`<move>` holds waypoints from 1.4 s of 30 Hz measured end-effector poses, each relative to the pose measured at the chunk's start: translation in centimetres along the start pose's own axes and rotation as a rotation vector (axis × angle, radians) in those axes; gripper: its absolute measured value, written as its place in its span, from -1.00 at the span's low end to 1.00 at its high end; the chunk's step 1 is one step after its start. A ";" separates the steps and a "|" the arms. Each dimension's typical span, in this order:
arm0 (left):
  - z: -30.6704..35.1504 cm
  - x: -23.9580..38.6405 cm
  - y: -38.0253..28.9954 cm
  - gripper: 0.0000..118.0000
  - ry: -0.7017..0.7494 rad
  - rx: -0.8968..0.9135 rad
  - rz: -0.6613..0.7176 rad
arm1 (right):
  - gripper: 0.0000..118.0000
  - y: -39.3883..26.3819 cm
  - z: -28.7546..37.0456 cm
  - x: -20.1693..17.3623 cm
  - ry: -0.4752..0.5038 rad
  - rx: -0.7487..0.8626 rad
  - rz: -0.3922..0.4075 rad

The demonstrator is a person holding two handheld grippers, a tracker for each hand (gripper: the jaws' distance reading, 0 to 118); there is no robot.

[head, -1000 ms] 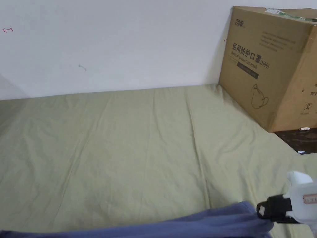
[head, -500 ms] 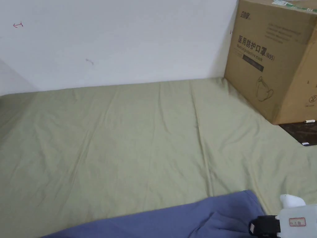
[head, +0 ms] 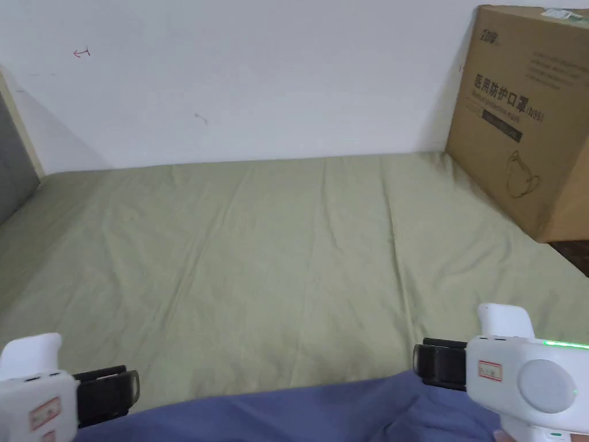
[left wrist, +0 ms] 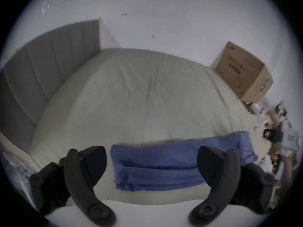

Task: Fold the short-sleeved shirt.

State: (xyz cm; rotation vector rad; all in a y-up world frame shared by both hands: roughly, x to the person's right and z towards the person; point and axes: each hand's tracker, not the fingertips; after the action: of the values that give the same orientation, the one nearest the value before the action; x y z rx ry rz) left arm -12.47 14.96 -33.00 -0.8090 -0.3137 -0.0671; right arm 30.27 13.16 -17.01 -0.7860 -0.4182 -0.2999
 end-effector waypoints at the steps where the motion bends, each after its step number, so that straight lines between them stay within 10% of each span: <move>1: -0.1 0.9 0.0 0.65 -0.004 0.010 -0.007 | 0.96 0.0 -0.2 -0.8 -0.005 0.010 0.032; 3: -1.1 1.5 -0.5 -0.22 -0.038 0.027 0.000 | 0.63 -0.1 -0.5 -2.3 -0.017 0.019 0.063; 5: -1.8 2.7 -0.8 -0.90 -0.031 0.018 0.003 | -0.68 -0.1 -0.8 -3.5 -0.015 0.029 0.057; 6: -2.0 3.1 -1.2 -0.90 -0.028 0.017 0.003 | -0.97 0.0 -1.3 -3.9 -0.015 0.027 0.051; 16: -2.0 1.1 -1.0 -1.00 -0.002 0.084 0.019 | -0.97 -0.3 -3.7 -8.4 -0.105 -0.010 0.130; 25: -7.6 -14.3 -3.1 -0.99 -0.674 -0.244 0.419 | -0.97 0.0 -5.4 -11.9 -0.084 -0.037 0.161; 28: -9.4 -17.4 -4.7 -0.68 -0.723 -0.310 0.475 | -0.97 0.0 -5.9 -12.5 -0.041 -0.066 0.149; 32: -12.0 -19.3 -6.2 1.00 -0.715 -0.314 0.532 | -0.97 -0.1 -6.5 -12.8 -0.026 -0.100 0.153; 42: -18.5 -17.7 -8.3 1.00 -1.021 -0.401 0.640 | -0.97 0.3 -8.1 -11.8 -0.029 -0.178 0.144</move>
State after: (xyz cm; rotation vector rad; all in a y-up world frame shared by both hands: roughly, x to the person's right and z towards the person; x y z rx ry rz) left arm -26.13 -5.13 -44.49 -1.2692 -1.0029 0.9375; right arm 22.04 8.69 -27.84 -0.9904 -0.3635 -0.1927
